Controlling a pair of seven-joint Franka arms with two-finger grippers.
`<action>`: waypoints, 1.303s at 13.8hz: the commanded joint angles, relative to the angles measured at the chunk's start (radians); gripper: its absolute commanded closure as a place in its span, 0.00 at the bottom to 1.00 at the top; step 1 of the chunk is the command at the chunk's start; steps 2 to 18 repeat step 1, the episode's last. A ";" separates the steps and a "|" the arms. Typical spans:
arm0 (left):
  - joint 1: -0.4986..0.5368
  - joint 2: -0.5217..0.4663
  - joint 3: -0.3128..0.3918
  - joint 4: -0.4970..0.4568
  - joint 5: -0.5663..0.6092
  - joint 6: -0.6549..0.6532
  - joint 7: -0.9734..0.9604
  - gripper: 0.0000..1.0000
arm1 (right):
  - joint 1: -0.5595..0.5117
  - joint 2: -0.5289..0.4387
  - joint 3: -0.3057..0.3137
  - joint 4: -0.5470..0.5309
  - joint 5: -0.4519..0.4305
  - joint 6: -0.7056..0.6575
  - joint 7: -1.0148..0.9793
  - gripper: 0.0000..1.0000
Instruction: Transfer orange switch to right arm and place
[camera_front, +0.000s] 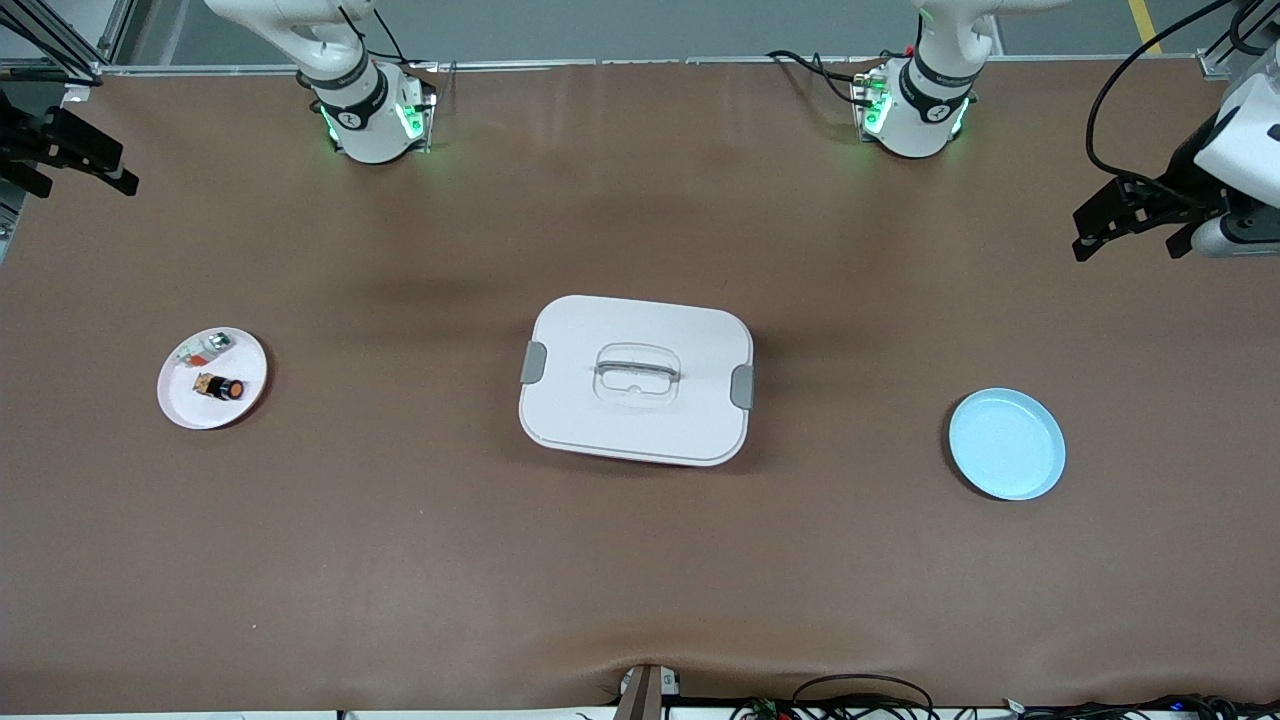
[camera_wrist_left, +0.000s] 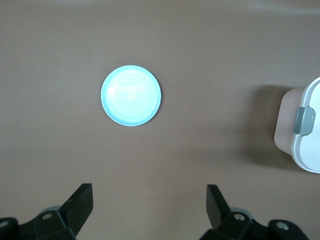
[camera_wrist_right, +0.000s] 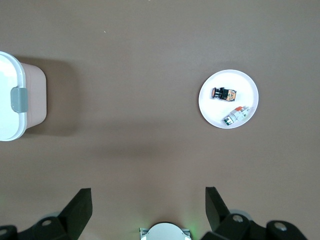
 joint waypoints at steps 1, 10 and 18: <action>0.003 0.012 0.002 0.029 -0.012 -0.025 0.014 0.00 | 0.014 -0.025 -0.011 -0.026 -0.017 0.015 -0.007 0.00; 0.003 0.012 0.002 0.029 -0.012 -0.025 0.014 0.00 | 0.014 -0.025 -0.011 -0.026 -0.017 0.015 -0.007 0.00; 0.003 0.012 0.002 0.029 -0.012 -0.025 0.014 0.00 | 0.014 -0.025 -0.011 -0.026 -0.017 0.015 -0.007 0.00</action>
